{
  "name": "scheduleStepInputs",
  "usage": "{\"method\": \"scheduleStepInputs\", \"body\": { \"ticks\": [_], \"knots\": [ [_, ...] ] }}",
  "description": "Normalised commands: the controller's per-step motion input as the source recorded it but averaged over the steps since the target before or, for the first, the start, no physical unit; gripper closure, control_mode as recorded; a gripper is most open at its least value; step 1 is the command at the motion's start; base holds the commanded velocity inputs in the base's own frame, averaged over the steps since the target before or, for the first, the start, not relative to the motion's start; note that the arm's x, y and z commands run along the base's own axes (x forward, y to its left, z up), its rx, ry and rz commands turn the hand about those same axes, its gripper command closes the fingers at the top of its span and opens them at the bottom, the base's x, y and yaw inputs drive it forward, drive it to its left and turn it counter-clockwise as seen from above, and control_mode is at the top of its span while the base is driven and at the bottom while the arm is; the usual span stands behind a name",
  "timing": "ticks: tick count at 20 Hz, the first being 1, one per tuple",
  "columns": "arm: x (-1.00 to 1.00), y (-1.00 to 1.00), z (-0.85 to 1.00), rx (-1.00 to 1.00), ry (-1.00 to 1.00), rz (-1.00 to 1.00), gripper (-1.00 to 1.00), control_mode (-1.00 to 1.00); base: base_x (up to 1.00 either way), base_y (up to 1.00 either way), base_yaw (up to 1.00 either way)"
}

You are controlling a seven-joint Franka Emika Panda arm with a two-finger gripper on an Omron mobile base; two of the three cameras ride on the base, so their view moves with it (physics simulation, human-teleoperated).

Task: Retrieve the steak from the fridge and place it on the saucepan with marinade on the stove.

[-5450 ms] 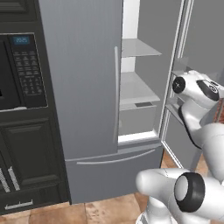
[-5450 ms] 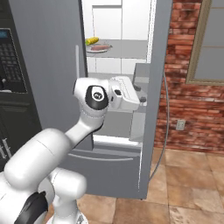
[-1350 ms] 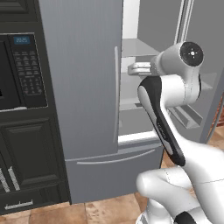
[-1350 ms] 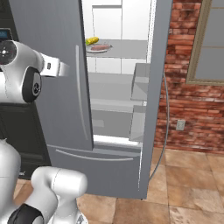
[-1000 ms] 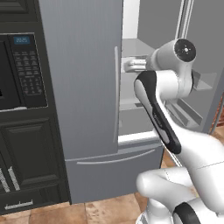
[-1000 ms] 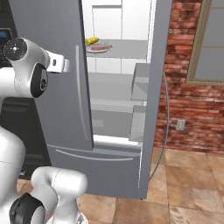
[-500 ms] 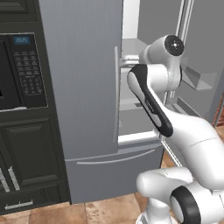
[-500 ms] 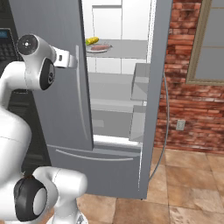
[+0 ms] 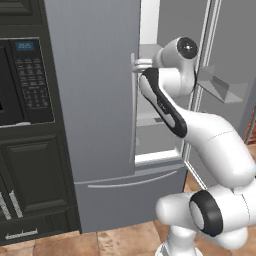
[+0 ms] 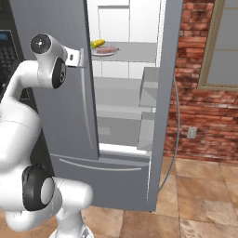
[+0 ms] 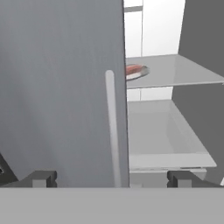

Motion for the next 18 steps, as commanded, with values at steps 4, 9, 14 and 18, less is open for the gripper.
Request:
{"method": "scheduleStepInputs", "body": {
  "ticks": [4,9,14,18],
  "knots": [
    [0.44,0.11,-0.08,-0.02,0.0,0.0,-1.0,-1.0,0.0,0.0,0.0],
    [0.39,0.08,-0.07,0.0,0.0,0.0,-1.0,-1.0,0.0,0.0,0.0],
    [0.26,0.0,-0.24,-0.01,0.0,0.0,-1.0,-1.0,0.0,0.0,0.0],
    [0.3,0.0,-0.27,-0.02,0.0,0.0,-1.0,-1.0,0.0,0.0,0.0]
  ]
}}
